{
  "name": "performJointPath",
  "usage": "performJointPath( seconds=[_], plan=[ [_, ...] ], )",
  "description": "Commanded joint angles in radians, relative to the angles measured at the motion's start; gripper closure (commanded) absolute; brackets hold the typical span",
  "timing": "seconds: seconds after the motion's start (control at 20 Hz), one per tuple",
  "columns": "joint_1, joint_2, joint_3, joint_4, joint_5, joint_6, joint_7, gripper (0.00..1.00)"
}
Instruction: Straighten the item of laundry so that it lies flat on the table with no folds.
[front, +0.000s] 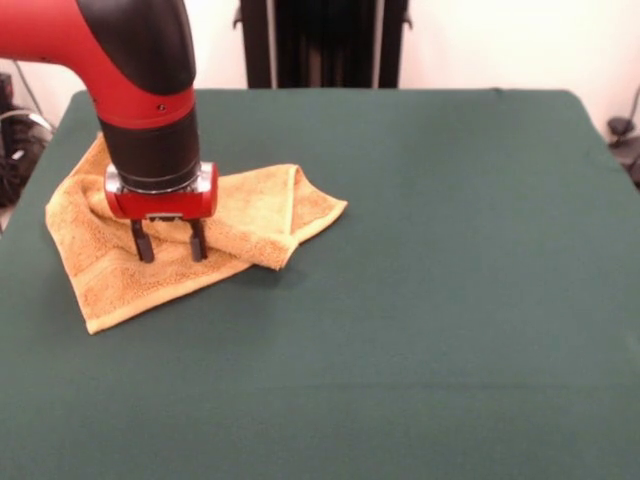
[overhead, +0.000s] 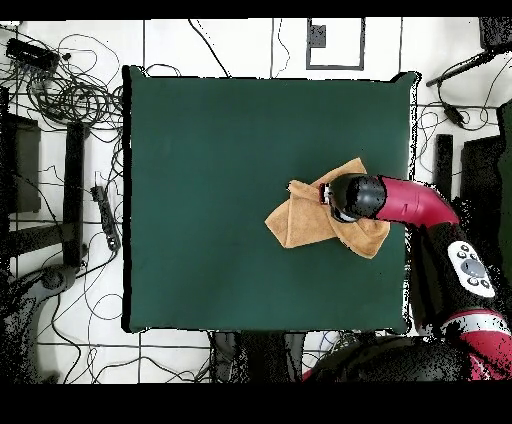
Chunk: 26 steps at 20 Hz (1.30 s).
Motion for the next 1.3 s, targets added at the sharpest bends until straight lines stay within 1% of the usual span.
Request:
performJointPath(
  seconds=[0.05,0.3,0.4,0.6,0.7,1.0,1.3],
  plan=[
    [0.061,0.026,-0.001,0.020,-0.012,-0.029,0.077,0.00],
    [0.079,0.045,-0.007,-0.019,-0.003,-0.007,0.073,0.00],
    [0.082,0.053,0.002,-0.035,-0.002,0.004,0.050,0.00],
    [0.102,0.064,-0.018,-0.062,0.012,0.021,0.092,0.00],
    [0.112,0.076,-0.023,-0.087,0.022,0.049,0.097,0.00],
    [0.121,0.106,-0.032,-0.133,0.035,0.050,0.106,0.00],
    [0.124,0.111,-0.035,-0.140,0.040,0.054,0.097,0.00]
  ],
)
